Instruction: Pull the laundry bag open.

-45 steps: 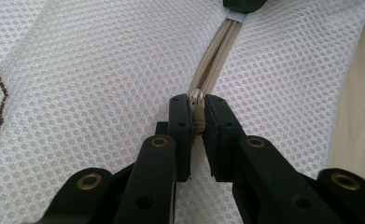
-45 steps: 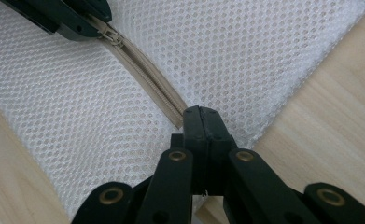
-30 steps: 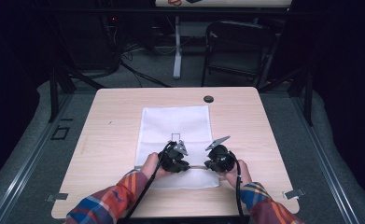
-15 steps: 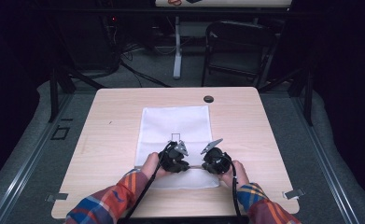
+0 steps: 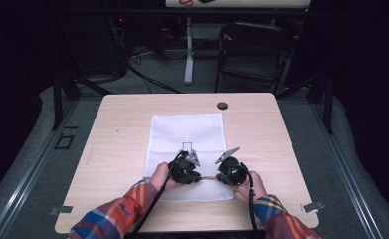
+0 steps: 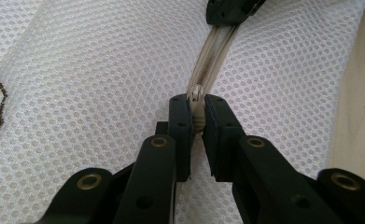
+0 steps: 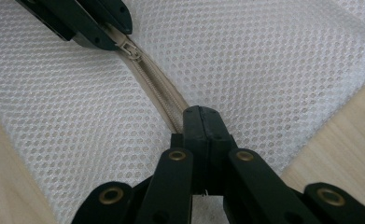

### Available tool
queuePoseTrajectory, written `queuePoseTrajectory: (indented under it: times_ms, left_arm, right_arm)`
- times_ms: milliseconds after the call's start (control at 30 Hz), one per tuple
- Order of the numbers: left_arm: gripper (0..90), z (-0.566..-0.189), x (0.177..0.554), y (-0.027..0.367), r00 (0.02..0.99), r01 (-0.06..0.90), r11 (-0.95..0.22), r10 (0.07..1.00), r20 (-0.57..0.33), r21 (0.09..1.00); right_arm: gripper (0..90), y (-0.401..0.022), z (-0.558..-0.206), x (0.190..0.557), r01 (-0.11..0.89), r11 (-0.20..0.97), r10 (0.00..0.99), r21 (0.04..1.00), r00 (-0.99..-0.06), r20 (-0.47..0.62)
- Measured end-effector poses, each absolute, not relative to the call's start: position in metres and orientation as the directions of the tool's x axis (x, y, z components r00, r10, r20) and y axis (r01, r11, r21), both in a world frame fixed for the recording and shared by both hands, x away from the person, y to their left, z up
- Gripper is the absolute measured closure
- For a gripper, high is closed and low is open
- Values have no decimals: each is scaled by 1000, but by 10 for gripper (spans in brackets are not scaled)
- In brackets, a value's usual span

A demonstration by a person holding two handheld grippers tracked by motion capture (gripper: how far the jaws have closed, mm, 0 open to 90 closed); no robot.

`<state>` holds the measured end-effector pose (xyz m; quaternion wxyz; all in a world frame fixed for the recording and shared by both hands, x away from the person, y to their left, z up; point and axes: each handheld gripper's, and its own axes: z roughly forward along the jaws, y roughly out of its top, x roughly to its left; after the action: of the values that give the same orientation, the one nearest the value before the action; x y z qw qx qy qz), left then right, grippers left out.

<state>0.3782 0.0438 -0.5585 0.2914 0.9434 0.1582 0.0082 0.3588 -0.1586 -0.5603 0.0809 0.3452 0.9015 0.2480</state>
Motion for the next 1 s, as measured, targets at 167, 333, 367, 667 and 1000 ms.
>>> queuePoseTrajectory:
  times_ms: [167,333,367,667,1000]
  left_arm:
    - [818,-558,378,44,952,285,-785,297,-70,550]
    - [818,-557,377,46,953,285,-787,295,-73,548]
    - [818,-557,377,47,953,286,-789,293,-76,544]
    - [813,-559,377,45,955,282,-787,282,-86,549]
    - [804,-562,378,35,957,278,-779,277,-88,562]
  right_arm:
    - [900,-160,-560,359,589,637,665,497,-746,34]
    - [900,-160,-560,359,595,625,668,505,-743,48]
    - [900,-161,-560,359,596,628,669,501,-742,44]
    - [900,-161,-560,358,599,625,674,501,-738,43]
    - [900,-158,-560,357,594,631,676,499,-737,22]
